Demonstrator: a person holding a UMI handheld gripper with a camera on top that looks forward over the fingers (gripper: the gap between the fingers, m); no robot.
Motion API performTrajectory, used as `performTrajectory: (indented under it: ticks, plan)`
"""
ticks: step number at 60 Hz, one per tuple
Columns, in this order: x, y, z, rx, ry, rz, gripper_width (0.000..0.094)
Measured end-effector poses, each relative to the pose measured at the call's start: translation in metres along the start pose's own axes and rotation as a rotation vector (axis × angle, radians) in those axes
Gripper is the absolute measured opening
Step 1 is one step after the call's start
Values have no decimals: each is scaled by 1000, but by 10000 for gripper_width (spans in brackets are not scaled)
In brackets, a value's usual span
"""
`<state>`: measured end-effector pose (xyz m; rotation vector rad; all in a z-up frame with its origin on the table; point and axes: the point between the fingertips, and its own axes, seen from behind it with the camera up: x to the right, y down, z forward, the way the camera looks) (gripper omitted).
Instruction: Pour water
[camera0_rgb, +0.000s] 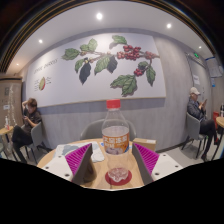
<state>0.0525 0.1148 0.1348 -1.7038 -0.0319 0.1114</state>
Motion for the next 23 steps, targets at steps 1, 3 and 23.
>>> performTrajectory:
  ticks: [1,3,23]
  plan:
    - [0,1,-6,-3,0,-1,849]
    - [-3,1,-23,-9,6,-3,850]
    - [-52,53,-158,-80,-58,58,848]
